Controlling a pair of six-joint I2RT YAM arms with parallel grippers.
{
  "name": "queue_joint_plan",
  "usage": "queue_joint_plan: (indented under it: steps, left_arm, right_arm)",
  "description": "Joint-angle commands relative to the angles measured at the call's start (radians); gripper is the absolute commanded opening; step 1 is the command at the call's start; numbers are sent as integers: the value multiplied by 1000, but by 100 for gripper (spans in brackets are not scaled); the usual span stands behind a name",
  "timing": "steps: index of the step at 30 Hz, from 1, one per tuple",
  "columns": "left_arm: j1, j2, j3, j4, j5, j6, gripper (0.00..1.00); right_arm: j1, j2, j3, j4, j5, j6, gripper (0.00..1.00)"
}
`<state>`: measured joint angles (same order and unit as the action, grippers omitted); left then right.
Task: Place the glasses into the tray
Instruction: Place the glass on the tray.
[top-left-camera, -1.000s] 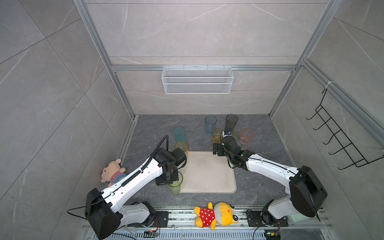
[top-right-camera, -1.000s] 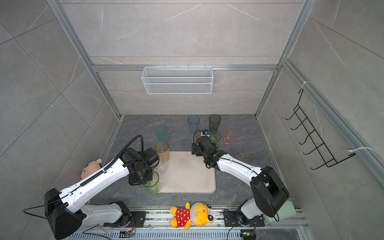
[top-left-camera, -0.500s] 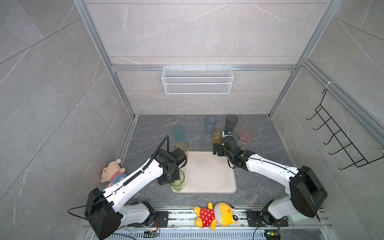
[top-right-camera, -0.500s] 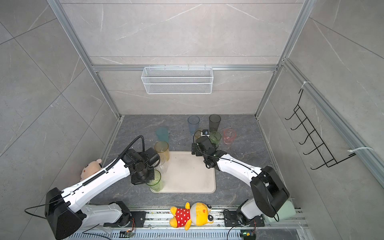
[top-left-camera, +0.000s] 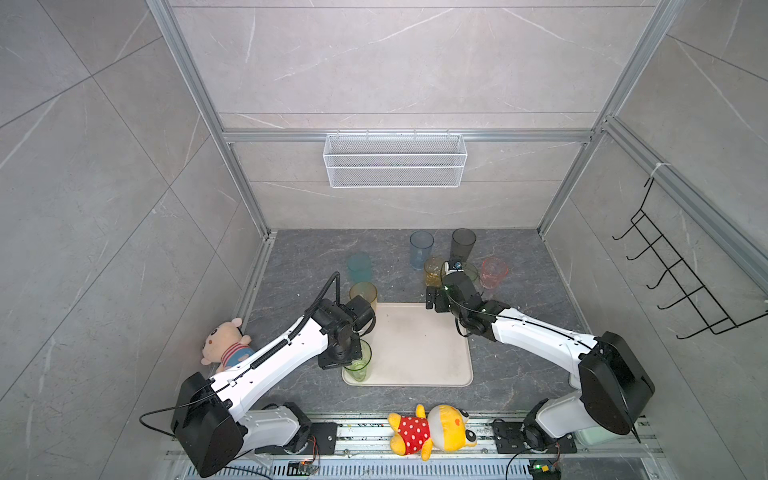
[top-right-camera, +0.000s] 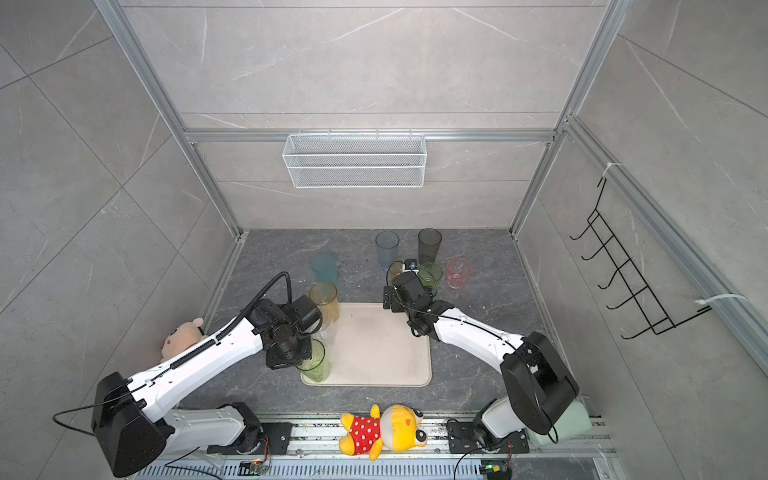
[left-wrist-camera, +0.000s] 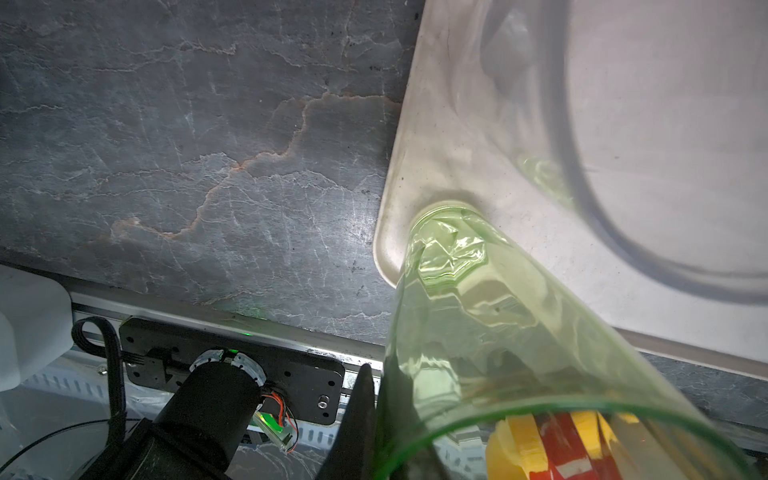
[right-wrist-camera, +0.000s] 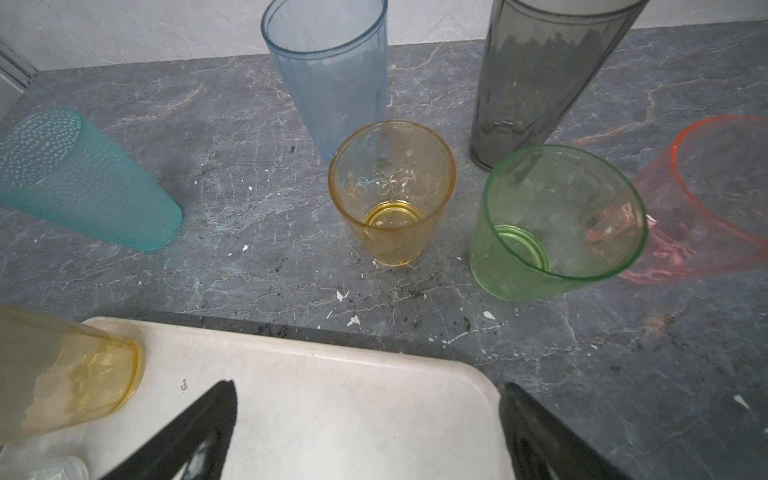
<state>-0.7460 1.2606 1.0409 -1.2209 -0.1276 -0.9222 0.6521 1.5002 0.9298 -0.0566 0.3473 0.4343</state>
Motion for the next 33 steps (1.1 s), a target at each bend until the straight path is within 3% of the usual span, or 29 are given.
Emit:
queue_joint_plan:
  steps: [1, 21, 33]
  left_arm:
    - [4, 11, 3, -3, 5, 18, 0]
    - [4, 26, 47, -15, 2, 23, 31]
    - [5, 31, 194, -63, -84, 113, 54]
  right_arm:
    - [-6, 14, 35, -20, -2, 14, 100]
    - [-6, 17, 40, -23, -2, 12, 100]
    - [-6, -57, 33, -47, -10, 3, 100]
